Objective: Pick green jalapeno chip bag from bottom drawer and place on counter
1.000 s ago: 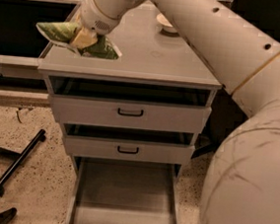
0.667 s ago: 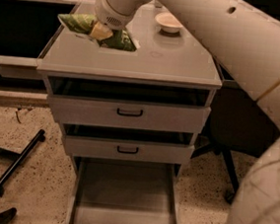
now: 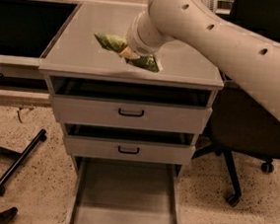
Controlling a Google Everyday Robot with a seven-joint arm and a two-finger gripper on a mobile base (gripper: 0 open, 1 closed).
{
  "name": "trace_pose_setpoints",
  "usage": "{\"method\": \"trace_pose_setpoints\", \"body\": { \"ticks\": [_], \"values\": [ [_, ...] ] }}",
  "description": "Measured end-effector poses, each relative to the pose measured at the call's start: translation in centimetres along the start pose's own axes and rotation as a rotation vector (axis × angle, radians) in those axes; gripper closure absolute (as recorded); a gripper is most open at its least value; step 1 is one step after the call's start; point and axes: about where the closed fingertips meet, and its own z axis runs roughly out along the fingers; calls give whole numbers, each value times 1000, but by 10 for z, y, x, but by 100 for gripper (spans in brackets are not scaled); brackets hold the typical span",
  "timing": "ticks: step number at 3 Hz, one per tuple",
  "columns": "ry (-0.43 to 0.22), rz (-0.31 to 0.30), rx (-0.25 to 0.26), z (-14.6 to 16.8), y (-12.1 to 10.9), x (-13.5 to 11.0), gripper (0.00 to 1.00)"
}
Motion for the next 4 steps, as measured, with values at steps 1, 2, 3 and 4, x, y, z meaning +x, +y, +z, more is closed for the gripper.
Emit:
{"method": "trace_pose_setpoints", "body": {
  "ticks": [1, 2, 3, 4],
  "values": [
    [0, 0, 0, 0, 0, 0, 100],
    [-8, -19, 33, 12, -16, 0, 100],
    [19, -48, 92, 39, -49, 4, 100],
    [20, -54, 83, 70, -60, 14, 100]
  ]
}}
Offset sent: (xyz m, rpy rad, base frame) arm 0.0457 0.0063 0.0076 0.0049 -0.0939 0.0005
